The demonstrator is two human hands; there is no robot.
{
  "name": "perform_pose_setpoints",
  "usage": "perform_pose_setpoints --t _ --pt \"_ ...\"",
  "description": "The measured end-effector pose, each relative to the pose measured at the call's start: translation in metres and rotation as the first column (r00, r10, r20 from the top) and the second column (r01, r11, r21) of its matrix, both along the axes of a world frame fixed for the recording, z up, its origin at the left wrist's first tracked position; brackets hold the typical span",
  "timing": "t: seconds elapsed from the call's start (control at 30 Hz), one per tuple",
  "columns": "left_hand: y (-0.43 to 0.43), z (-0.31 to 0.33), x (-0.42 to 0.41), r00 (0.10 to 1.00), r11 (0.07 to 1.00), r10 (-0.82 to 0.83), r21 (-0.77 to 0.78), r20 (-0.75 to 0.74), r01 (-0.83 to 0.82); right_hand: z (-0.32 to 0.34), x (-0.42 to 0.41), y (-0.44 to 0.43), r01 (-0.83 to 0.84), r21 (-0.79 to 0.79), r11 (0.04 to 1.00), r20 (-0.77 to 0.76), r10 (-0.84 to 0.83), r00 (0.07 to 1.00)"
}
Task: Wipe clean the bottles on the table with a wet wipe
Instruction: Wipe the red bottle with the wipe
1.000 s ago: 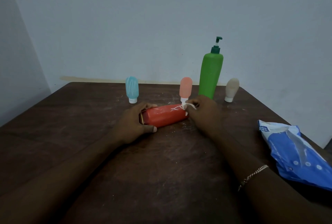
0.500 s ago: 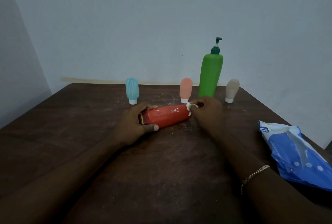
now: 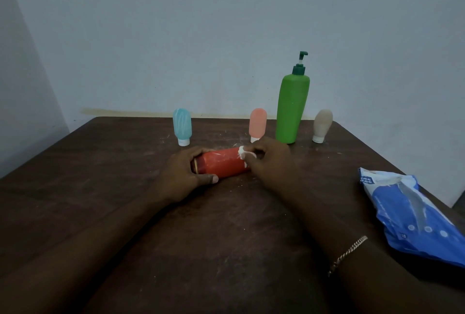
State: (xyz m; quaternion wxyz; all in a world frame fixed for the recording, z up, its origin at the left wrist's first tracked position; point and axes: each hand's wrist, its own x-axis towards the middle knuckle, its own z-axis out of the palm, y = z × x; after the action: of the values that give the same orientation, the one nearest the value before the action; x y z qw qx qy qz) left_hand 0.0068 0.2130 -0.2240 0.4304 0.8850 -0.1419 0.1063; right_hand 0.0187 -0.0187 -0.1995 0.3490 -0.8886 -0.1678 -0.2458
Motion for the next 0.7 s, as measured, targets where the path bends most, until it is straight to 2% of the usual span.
perform_pose_setpoints --t 0.17,0.33,0.5,0.63,0.7 --pt "0.001 0.001 -0.001 1.000 1.000 0.001 0.006 0.006 -0.001 0.002 0.004 -0.012 0.166 0.075 0.983 0.024 -0.168 0.986" --pt "0.000 0.002 0.000 1.000 0.999 0.016 0.036 -0.011 -0.015 -0.003 -0.005 0.011 -0.001 -0.017 1.000 0.061 0.002 0.998" --pt "-0.001 0.003 -0.003 1.000 0.999 0.013 0.033 -0.007 -0.013 0.001 0.002 -0.002 0.150 0.029 0.988 0.086 -0.152 0.985" --pt "-0.004 0.005 -0.005 1.000 0.999 0.022 0.026 -0.017 -0.022 -0.001 -0.008 0.022 -0.010 -0.080 0.997 0.127 0.020 0.992" --pt "-0.004 0.007 -0.006 1.000 0.999 0.024 0.022 -0.018 -0.024 -0.004 -0.010 0.017 -0.026 -0.099 0.995 0.119 0.038 0.992"
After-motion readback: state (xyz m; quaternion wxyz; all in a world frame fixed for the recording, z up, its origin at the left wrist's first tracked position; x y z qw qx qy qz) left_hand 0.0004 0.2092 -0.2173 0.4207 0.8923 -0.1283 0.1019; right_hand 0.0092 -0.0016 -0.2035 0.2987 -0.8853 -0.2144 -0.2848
